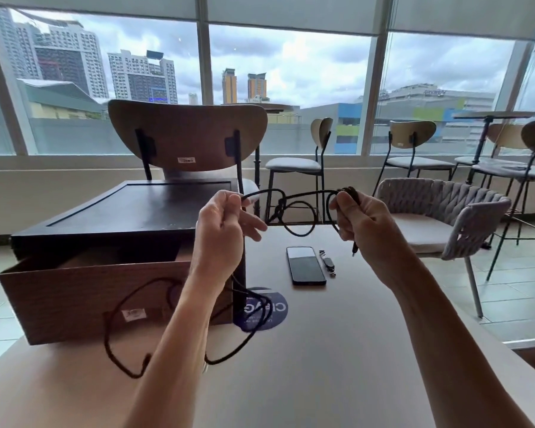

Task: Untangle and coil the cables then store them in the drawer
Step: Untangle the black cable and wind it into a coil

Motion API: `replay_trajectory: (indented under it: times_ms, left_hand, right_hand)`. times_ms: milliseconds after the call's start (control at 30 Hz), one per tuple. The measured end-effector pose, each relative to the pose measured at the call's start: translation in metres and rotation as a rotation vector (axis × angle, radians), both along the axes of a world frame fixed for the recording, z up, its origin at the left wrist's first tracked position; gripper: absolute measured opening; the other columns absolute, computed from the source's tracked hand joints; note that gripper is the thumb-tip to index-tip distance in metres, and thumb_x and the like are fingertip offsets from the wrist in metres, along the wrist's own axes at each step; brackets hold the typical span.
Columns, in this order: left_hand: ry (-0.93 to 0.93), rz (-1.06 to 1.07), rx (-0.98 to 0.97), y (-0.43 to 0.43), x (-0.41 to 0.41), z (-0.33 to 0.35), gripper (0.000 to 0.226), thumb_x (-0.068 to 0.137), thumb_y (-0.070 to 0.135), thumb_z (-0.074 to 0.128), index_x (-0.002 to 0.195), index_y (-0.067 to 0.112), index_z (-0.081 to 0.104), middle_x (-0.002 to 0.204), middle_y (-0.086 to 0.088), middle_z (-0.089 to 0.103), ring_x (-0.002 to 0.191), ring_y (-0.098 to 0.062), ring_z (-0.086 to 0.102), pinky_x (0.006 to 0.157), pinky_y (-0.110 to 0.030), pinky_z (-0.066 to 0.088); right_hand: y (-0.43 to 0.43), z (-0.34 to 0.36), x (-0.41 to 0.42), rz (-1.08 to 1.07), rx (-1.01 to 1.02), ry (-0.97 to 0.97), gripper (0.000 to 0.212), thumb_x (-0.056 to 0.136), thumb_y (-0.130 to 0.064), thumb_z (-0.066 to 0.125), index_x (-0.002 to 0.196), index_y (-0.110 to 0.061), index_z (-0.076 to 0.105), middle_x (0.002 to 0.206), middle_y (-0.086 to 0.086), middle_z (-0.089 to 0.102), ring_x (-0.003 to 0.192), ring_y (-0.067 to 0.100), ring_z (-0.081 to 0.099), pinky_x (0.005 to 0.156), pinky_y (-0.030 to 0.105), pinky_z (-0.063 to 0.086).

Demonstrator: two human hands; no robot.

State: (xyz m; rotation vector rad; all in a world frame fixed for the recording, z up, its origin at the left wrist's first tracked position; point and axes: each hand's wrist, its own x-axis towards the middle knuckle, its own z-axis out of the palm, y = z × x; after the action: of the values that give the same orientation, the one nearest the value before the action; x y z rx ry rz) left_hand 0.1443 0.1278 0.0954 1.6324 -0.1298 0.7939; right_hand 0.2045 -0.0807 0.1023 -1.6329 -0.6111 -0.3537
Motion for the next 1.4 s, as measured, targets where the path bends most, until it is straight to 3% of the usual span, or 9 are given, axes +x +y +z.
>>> replay_trajectory:
  times_ms: [167,400,467,633,767,900,1033,1200,1400]
  left_hand:
    - [0.155,0.246,0.406,-0.001,0.002,-0.011,0.025,0.107,0.015,0.035,0.087,0.022,0.049,0.062,0.005,0.072,0.057,-0.011,0.068,0.058,-0.028,0.049]
    - [0.166,0.272,0.454,-0.005,0.002,-0.002,0.03,0.102,0.012,0.044,0.075,0.018,0.055,0.072,0.006,0.066,0.071,-0.016,0.061,0.069,-0.035,0.052]
    - [0.09,0.277,0.307,0.001,0.001,0.004,0.034,0.104,0.017,0.044,0.072,0.019,0.054,0.068,0.006,0.064,0.066,-0.014,0.057,0.065,-0.033,0.049]
    - [-0.041,0.129,-0.556,0.028,-0.005,0.02,0.041,0.104,0.003,0.035,0.069,0.018,0.048,0.062,0.002,0.047,0.045,-0.004,0.033,0.04,-0.016,0.026]
    - [-0.048,0.165,-0.713,0.051,-0.009,0.02,0.043,0.105,0.006,0.036,0.065,0.019,0.046,0.048,0.008,0.044,0.034,-0.001,0.026,0.034,-0.016,0.018]
    - [0.009,0.49,-0.506,0.081,-0.005,0.002,0.037,0.103,0.019,0.044,0.067,0.017,0.051,0.06,0.004,0.046,0.042,-0.003,0.036,0.049,-0.022,0.03]
    - [0.142,0.804,-0.177,0.102,-0.008,-0.015,0.032,0.102,0.025,0.049,0.086,0.006,0.068,0.082,-0.019,0.069,0.075,-0.033,0.065,0.075,-0.039,0.05]
    - [0.387,0.835,0.215,0.097,-0.012,-0.012,0.032,0.102,0.033,0.052,0.085,0.012,0.069,0.095,-0.024,0.071,0.096,-0.045,0.065,0.084,-0.048,0.051]
    - [0.259,0.662,0.673,0.037,0.0,-0.011,0.012,0.096,0.022,0.066,0.107,0.017,0.069,0.111,-0.009,0.066,0.108,-0.032,0.057,0.083,-0.043,0.044]
  right_hand:
    - [0.002,-0.002,-0.003,-0.161,-0.211,-0.21,0.028,0.106,-0.021,0.043,0.084,-0.011,0.058,0.06,-0.009,0.043,0.053,0.005,0.036,0.053,0.021,0.034]
    - [0.01,-0.001,-0.013,-0.112,-0.51,-0.336,0.021,0.103,-0.019,0.049,0.085,-0.009,0.054,0.054,-0.014,0.043,0.05,0.005,0.038,0.052,0.018,0.028]
    - [0.009,-0.001,-0.016,-0.065,-0.605,-0.307,0.019,0.102,-0.019,0.051,0.085,-0.014,0.056,0.056,-0.023,0.05,0.052,0.001,0.045,0.052,0.016,0.029]
    - [0.008,0.002,-0.027,0.051,-0.844,-0.181,0.02,0.102,-0.026,0.051,0.086,-0.022,0.062,0.063,-0.013,0.051,0.055,0.003,0.045,0.055,0.024,0.04]
    - [0.004,0.002,-0.026,0.106,-0.665,-0.139,0.022,0.102,-0.018,0.051,0.087,-0.01,0.063,0.055,-0.018,0.047,0.052,0.0,0.041,0.052,0.014,0.034]
    - [-0.022,0.01,-0.016,0.044,-0.348,-0.096,0.025,0.104,-0.015,0.046,0.092,-0.002,0.063,0.054,-0.015,0.038,0.053,0.002,0.034,0.052,0.014,0.031]
    - [-0.044,0.012,-0.007,-0.113,-0.107,-0.105,0.028,0.106,-0.016,0.043,0.089,-0.006,0.063,0.053,-0.014,0.039,0.052,0.004,0.035,0.055,0.024,0.032]
    - [-0.055,0.013,-0.005,-0.22,0.034,-0.086,0.029,0.106,-0.019,0.044,0.085,-0.015,0.064,0.056,-0.008,0.039,0.05,0.004,0.034,0.048,0.019,0.029]
    - [-0.037,0.019,-0.012,-0.096,0.027,-0.118,0.031,0.106,-0.017,0.043,0.084,-0.017,0.065,0.054,-0.014,0.039,0.05,0.006,0.033,0.056,0.033,0.028]
